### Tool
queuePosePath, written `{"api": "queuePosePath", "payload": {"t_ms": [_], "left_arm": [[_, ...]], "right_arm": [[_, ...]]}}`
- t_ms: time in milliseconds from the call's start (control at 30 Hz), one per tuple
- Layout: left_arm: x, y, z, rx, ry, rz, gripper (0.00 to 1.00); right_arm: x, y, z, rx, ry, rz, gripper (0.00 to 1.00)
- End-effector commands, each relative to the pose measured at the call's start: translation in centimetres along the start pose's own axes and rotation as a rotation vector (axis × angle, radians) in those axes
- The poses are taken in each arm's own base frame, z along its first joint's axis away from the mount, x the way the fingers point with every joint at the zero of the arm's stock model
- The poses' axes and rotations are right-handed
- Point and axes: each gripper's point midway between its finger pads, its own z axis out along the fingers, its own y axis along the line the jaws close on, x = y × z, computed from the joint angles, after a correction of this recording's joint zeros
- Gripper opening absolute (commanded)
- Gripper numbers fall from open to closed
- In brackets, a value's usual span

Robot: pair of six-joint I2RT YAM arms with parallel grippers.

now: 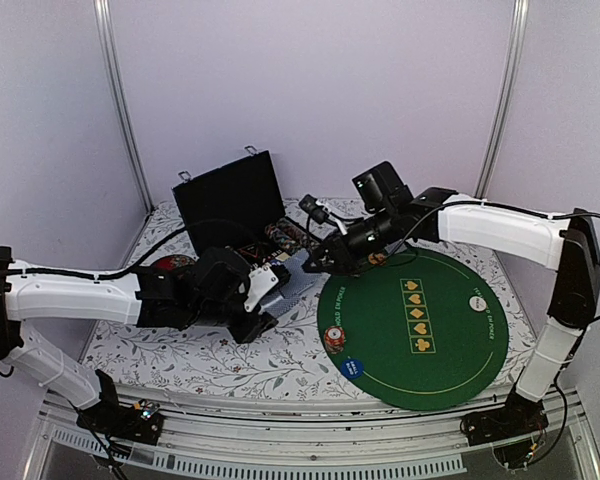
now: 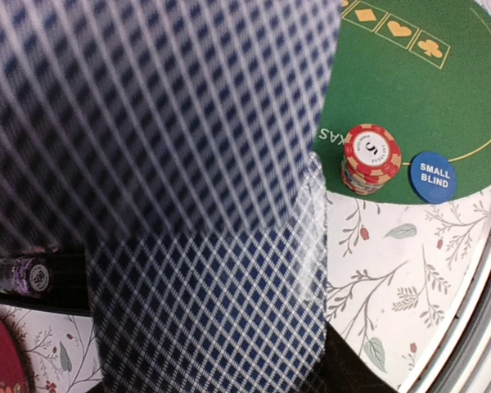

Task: Distribute texas hold em gaming equipment
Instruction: Pick up the poker card from the face-down deck piles, then distribute the poker card in the small blind area.

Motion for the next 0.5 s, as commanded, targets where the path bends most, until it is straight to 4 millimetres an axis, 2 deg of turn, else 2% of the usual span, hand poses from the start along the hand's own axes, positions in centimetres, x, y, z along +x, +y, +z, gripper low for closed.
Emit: {"api": "queuePosePath", "payload": {"t_ms": [0, 133, 233, 333, 467], "left_arm": [[-0.9, 0.5, -0.7, -0.007, -0.051, -0.027, 0.53], [-0.9, 0.6, -0.7, -0.011, -0.051, -0.032, 0.53], [-1.0, 0.6, -0.8, -0.012, -0.053, -0.032, 0.53], [-1.2, 0.7, -1.0, -0.016, -0.059, -0.03, 0.54], [-1.6, 0.9, -1.3, -0.022, -0.066, -0.028, 0.54]], "right_arm": [[-2.3, 1.9, -6.0, 0.015, -0.059, -0.049, 0.02], [-0.1, 1.6, -9.7, 0.054, -0.011, 0.054, 0.02], [3.4, 1.1, -11.2, 0.07, 0.061, 0.186, 0.02], [8.0, 1.7, -10.6, 0.027, 0.145, 0.304, 0.02], [14.5, 2.9, -8.6, -0.051, 0.251, 0.481, 0.02]]}}
